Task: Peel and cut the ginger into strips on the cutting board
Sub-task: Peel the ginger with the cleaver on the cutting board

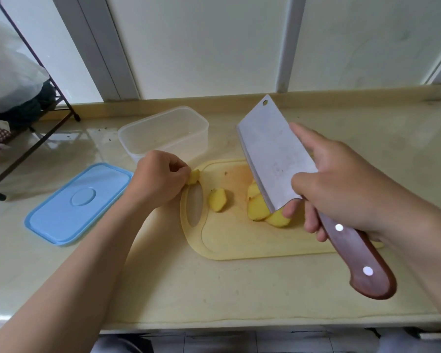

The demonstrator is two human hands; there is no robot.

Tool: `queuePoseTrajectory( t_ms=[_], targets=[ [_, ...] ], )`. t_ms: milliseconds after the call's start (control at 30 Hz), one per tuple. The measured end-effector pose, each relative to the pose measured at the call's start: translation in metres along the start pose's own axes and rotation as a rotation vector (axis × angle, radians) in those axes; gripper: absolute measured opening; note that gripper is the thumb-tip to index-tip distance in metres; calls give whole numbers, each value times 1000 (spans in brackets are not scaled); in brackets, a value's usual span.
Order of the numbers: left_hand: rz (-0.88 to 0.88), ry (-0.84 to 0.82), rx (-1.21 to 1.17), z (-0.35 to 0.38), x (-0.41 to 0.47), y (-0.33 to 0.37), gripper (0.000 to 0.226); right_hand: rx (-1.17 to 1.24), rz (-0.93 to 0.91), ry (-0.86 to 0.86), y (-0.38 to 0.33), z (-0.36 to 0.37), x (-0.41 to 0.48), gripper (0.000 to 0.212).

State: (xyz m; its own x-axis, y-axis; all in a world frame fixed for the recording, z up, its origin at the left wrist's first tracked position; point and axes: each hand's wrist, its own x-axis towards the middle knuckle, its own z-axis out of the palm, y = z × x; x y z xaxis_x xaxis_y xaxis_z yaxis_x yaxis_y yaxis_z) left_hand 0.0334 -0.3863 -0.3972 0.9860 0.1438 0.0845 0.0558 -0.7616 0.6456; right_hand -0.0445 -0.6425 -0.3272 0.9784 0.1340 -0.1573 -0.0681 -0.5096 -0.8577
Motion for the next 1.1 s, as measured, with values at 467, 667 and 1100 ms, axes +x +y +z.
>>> queuePoseTrajectory(
  t_ms=[467,667,1100],
  targets=[
    [482,-345,314,8,-29,41,55,82,-16,121,35,-64,-23,81],
    [487,-341,408,12,-39,37,59,131,22,166,58,-81,-28,82],
    [440,-271,97,41,-61,76,64,36,111,128,87,-76,-20,91]
  ],
)
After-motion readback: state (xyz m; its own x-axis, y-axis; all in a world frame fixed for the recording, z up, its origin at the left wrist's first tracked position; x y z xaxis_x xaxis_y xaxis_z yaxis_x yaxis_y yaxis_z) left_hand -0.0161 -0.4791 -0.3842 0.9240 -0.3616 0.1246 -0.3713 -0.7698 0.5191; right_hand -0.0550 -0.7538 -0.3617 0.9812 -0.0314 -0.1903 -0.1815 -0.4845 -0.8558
